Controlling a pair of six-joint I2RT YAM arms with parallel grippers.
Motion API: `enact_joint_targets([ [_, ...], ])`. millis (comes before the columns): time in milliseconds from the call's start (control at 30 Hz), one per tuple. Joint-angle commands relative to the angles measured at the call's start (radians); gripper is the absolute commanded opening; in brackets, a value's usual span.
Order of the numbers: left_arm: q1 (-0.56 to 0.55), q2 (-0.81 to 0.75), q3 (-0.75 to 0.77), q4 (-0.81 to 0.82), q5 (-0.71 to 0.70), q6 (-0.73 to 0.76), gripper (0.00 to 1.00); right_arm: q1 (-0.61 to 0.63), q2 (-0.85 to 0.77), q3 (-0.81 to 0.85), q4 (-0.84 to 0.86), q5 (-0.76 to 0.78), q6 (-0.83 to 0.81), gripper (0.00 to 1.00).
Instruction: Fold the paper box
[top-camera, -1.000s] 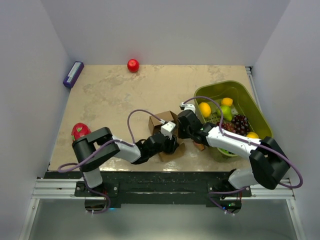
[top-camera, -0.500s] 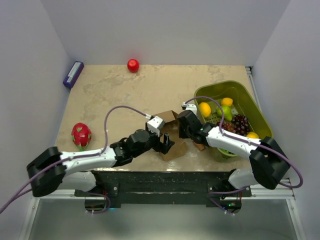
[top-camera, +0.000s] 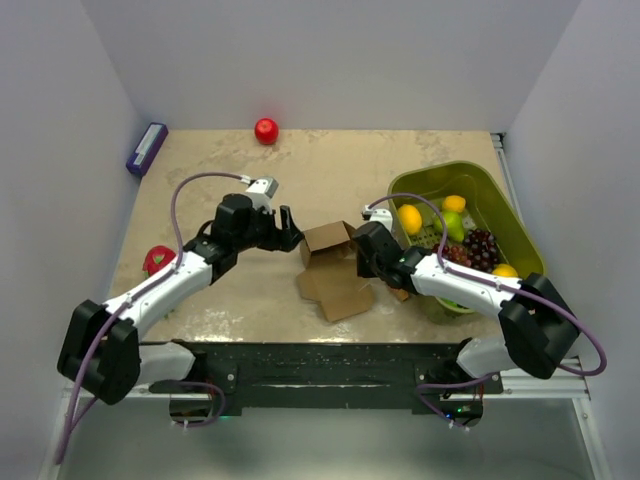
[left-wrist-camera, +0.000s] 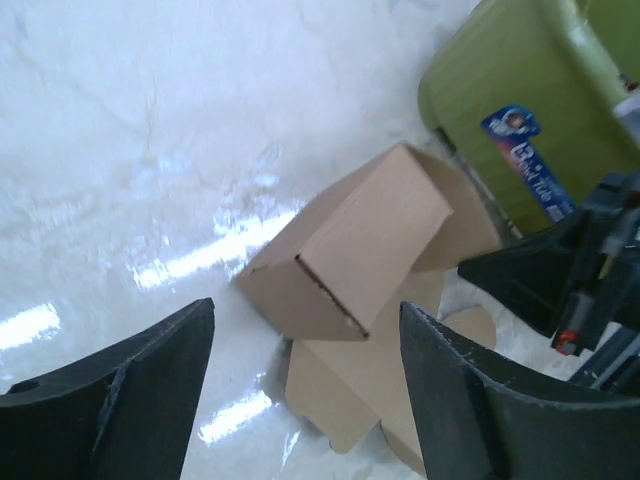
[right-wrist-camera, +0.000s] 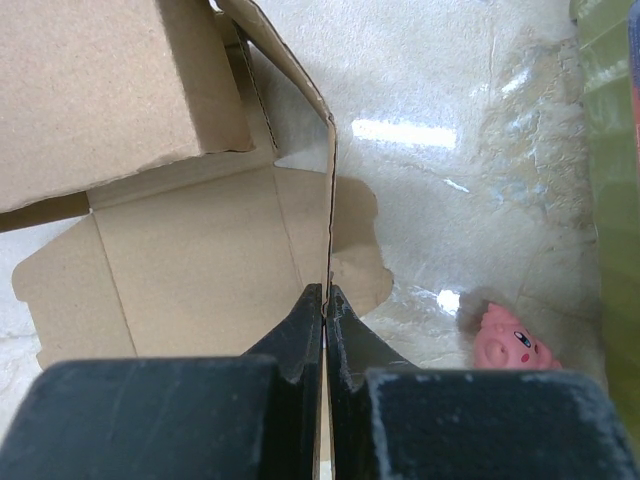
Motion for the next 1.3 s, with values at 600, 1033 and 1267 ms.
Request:
enact_joint_targets([
  [600, 0.089, 0.326, 0.03, 0.218, 0.308, -0.123, 0.58, 0.015, 0.003, -0.036, 0.074, 0.021, -0.003, 0.0],
  [1033, 0.089, 0.423, 0.07, 0.222, 0.351, -0.081, 0.35, 0.054, 0.01, -0.01, 0.063, 0.0, 0.003, 0.0],
  [1267, 0.089, 0.426, 0.074, 0.233, 0.375, -0.085, 0.32, 0.13, 0.081, 0.065, 0.063, 0.0, 0.04, 0.0],
])
